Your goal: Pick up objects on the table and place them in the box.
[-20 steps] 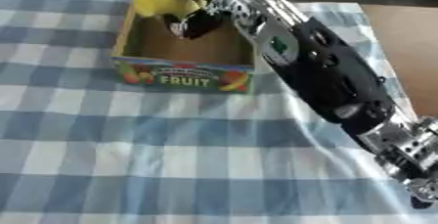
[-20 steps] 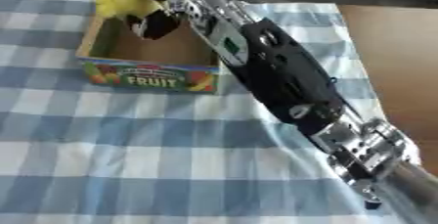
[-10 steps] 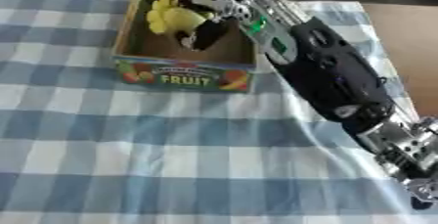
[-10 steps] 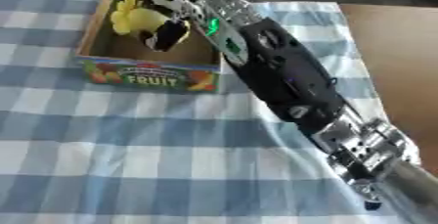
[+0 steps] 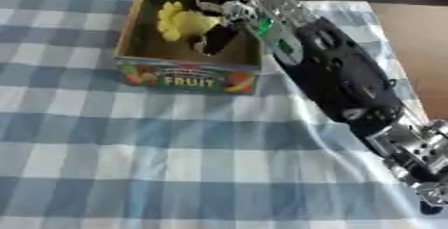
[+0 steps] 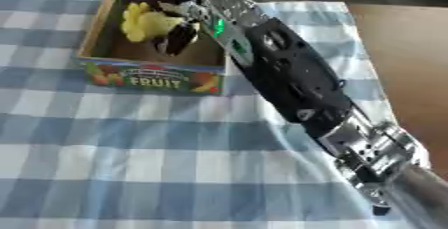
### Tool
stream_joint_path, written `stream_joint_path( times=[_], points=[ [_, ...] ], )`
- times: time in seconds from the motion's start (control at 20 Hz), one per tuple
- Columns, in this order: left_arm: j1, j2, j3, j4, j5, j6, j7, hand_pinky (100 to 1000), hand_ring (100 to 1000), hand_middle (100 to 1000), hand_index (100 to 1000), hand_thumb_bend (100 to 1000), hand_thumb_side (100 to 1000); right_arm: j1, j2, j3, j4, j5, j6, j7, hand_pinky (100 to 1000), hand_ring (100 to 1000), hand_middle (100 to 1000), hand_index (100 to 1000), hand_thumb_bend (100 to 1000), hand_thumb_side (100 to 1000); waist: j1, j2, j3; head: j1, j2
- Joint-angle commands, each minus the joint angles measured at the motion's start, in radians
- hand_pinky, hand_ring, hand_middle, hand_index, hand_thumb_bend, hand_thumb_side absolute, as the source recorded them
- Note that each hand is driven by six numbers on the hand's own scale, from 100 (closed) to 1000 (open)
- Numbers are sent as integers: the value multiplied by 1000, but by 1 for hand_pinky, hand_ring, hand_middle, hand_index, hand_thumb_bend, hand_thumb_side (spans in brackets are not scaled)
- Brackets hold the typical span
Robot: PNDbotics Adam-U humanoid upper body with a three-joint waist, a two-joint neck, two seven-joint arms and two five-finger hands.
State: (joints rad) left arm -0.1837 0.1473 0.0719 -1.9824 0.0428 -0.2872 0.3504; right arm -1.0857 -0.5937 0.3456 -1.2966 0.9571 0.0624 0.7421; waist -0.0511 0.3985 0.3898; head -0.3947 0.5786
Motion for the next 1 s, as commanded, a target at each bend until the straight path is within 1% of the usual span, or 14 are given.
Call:
stream_joint_path(
  times=[0.05,0.3,0.55,0.6,0.65,0.7,0.8,1.0],
  points=[
    [1,2,0,-18,3,2,-1,634,596,545,927,100,759,-20,-18,-21,-28,10,2,-10,822,824,733,931,792,442,8,-23,-1,1,-3],
    [3,0,1,-18,3,4,0,634,596,545,927,100,759,-17,-31,-36,-57,-4,26,-42,824,815,720,927,824,476,11,-29,-7,3,0],
    [4,-2,2,-18,4,6,2,635,596,545,926,100,757,-10,-58,-57,-115,-30,56,-90,824,803,700,912,812,527,16,-38,-16,10,4],
    [5,-2,2,-18,4,6,2,635,596,545,925,100,757,-10,-64,-61,-134,-36,62,-102,824,797,693,906,797,561,17,-40,-18,11,5],
    [5,-2,2,-18,4,6,3,635,596,545,925,100,757,-8,-73,-66,-157,-42,69,-114,824,797,693,906,794,565,18,-42,-20,13,6],
    [6,-3,3,-18,4,6,3,635,597,546,923,100,757,-4,-82,-71,-182,-50,76,-123,822,790,688,906,769,609,19,-45,-23,14,7],
    [6,-5,5,-18,4,6,5,635,597,545,921,100,757,15,-110,-87,-251,-77,94,-141,820,774,682,908,743,659,22,-49,-27,17,10],
    [8,-9,8,-18,2,7,10,637,597,546,921,100,757,78,-173,-128,-410,-137,141,-181,819,763,667,895,708,725,27,-55,-38,27,21]
  ],
)
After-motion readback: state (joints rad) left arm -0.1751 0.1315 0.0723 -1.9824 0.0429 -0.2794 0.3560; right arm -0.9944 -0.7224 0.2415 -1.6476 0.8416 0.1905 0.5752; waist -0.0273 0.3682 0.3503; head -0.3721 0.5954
